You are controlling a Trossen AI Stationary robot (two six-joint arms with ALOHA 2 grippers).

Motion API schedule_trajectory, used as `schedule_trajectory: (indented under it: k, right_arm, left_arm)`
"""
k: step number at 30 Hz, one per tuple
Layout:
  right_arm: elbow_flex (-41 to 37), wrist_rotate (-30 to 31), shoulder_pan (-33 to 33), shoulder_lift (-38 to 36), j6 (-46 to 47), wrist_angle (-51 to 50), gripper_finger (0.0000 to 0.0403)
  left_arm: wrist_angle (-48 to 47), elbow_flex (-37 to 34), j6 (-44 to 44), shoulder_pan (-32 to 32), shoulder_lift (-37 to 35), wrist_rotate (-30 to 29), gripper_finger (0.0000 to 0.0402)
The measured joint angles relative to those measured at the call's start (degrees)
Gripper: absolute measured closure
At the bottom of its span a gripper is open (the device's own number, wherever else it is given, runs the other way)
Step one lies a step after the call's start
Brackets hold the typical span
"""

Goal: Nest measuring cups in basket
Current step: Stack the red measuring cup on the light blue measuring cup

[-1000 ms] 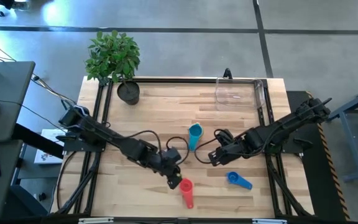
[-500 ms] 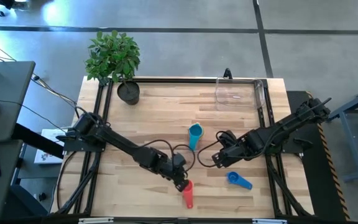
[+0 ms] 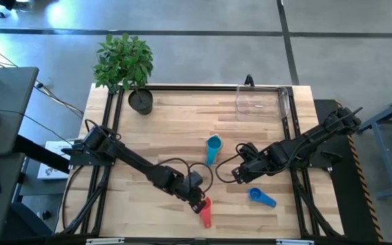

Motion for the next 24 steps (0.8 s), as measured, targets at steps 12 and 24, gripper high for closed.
schedule_trajectory:
  k: [12,24]
  right_arm:
    - [0.00,-0.15,0.00,0.02,0.00,0.10,0.0351]
    - [0.00,-0.06,0.00,0.02,0.00,0.48,0.0351]
  left_arm:
    - [-0.35,-0.01,-0.39,-0.34,1.18,-0.33,0.0264]
    - [1.10,-0.04,-1.94,-0.56,3.69,-0.20,0.0267]
